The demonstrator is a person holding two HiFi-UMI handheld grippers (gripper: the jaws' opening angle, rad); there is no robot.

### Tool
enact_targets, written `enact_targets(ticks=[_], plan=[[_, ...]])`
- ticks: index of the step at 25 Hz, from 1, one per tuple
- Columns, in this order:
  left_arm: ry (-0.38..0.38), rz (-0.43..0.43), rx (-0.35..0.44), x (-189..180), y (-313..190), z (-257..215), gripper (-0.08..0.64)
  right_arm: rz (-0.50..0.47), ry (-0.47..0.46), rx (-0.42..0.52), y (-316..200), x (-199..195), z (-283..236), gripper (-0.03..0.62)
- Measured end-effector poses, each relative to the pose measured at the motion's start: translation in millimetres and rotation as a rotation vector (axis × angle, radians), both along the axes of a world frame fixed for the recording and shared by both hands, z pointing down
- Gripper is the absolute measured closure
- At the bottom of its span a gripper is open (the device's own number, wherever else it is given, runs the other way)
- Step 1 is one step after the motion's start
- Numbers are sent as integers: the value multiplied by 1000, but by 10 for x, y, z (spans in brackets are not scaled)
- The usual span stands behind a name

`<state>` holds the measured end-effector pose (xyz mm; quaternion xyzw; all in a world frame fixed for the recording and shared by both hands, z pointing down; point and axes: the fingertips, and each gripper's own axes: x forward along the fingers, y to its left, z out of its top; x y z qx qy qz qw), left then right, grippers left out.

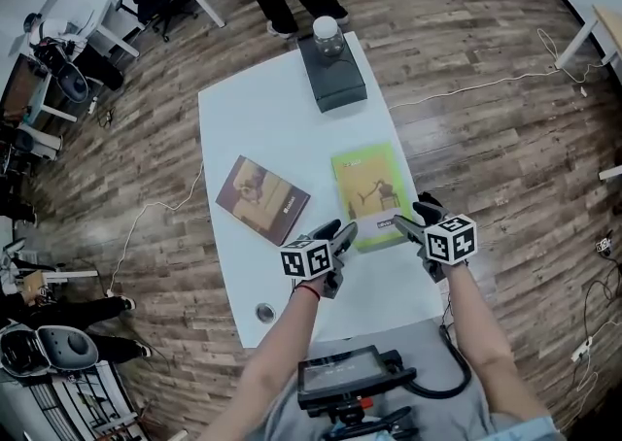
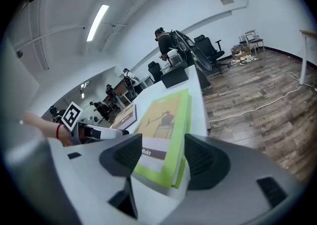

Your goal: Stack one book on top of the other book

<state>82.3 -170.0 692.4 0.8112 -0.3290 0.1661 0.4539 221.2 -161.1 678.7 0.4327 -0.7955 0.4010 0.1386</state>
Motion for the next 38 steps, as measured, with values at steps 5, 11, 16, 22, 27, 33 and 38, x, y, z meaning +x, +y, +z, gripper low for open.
enact_targets(ticks=[5,11,16,22,27,33,38], plan=[[-41,18,-35,63,-62,113,362,6,15,-53,-78,-4,109,348],[-66,15,-71,89,-101,197,360,28,6,-138,-127,-14,245,348],[-43,4,-96,110,-101,243,360,15,6,-173,-125,-67,320,350],[-36,-4,-90,145,-124,255,360,25,18,-180,-125,-40,357,350],[-35,-10,-88,169,-116,232,362,20,36,-164,-110,-22,342,350],[-43,-23,-82,184,-105,211,364,1,74,-143,-117,-58,303,362],[-39,-38,-72,183,-132,187,364,2,68,-140,-148,-55,298,362]])
